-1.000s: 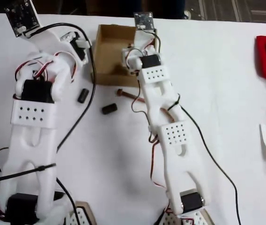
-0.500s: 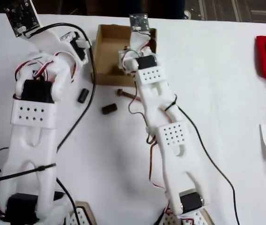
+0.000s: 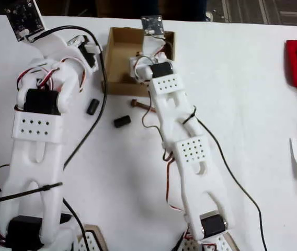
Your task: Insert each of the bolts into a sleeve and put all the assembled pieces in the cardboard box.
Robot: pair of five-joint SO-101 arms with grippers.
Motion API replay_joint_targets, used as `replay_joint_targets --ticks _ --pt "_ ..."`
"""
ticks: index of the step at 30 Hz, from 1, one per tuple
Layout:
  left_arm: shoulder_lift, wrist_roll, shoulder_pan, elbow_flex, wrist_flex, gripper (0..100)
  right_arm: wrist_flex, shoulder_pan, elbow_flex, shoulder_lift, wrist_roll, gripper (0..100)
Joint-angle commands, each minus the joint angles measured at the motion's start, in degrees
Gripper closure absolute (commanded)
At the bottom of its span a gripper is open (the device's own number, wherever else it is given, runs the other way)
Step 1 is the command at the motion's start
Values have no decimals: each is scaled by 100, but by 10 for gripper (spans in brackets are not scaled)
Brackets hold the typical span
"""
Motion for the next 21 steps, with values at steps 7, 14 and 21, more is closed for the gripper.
replay_joint_targets --ticks 7,14,21 --pt "-211 -35 9 -22 -132 974 -40 101 -53 -101 -167 978" --pt "-211 -35 9 -22 -132 974 -40 127 -35 -40 -167 978" --pt "-211 -35 9 -22 -132 974 -145 224 -105 259 -158 978"
